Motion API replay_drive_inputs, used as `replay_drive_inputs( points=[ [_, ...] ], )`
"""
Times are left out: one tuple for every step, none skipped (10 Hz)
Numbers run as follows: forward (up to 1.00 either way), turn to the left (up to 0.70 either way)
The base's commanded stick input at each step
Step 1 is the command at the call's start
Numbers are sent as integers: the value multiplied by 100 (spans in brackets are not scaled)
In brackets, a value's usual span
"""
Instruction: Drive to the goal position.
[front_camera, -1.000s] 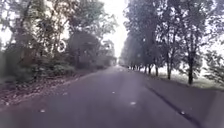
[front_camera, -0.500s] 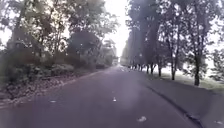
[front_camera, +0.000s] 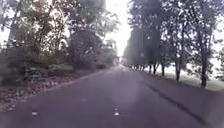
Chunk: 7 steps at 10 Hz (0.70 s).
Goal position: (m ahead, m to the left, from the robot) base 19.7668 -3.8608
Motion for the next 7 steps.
replay_drive_inputs(
  points=[
    [100, 0],
    [100, 0],
    [100, 0],
    [100, 0],
    [100, 0],
    [100, 0],
    [100, 0]
  ],
)
